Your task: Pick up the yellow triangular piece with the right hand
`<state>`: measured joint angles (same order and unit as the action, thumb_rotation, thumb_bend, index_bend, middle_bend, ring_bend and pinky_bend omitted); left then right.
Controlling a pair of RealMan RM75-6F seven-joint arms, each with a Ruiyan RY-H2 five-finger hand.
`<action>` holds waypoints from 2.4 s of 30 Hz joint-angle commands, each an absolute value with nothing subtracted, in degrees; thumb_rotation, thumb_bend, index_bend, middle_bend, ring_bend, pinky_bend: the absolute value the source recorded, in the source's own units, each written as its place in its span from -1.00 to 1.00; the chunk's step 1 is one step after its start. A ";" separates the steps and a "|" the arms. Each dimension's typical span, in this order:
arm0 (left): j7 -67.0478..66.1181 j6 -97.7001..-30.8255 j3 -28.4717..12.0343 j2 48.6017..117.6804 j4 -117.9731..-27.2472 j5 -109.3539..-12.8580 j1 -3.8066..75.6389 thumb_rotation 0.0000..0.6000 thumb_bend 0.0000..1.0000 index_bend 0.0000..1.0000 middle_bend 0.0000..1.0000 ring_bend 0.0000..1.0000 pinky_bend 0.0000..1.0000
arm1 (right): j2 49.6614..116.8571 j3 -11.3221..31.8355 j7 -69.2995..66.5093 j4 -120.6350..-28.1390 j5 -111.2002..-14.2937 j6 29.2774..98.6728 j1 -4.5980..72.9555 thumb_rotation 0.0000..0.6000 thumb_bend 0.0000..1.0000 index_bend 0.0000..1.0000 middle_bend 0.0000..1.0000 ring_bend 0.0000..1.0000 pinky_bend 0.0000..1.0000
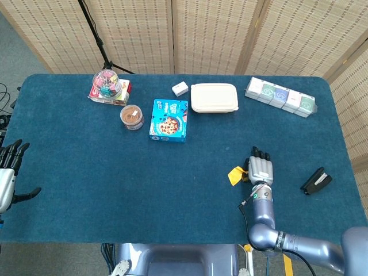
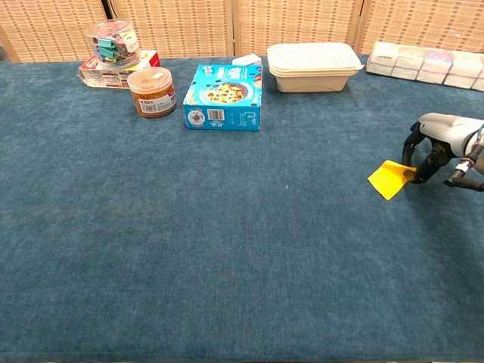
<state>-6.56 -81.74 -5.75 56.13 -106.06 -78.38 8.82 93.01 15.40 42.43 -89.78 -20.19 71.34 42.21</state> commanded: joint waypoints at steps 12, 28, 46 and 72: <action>-6.44 -81.68 -5.63 56.09 -106.14 -78.61 8.84 1.00 -1.00 -1.00 -1.00 -1.00 -1.00 | 92.07 12.83 40.78 -95.01 -27.34 73.75 39.91 1.00 0.16 0.20 -1.00 -1.00 -1.00; -5.97 -81.63 -5.59 55.96 -106.06 -78.72 8.82 1.00 -1.00 -1.00 -1.00 -1.00 -1.00 | 90.16 7.90 40.68 -105.58 -37.36 74.74 37.74 1.00 0.16 0.21 -1.00 -1.00 -1.00; -5.85 -81.45 -5.59 55.89 -106.07 -78.64 8.89 1.00 -1.00 -1.00 -1.00 -1.00 -1.00 | 87.04 4.33 37.80 -108.85 -50.05 69.95 37.80 1.00 0.16 0.23 -1.00 -1.00 -1.00; -6.95 -81.42 -5.14 56.26 -106.25 -79.19 8.91 1.00 -1.00 -1.00 -1.00 -1.00 -1.00 | 83.65 8.86 23.97 -93.18 -75.72 83.28 31.91 1.00 0.15 0.20 -1.00 -1.00 -1.00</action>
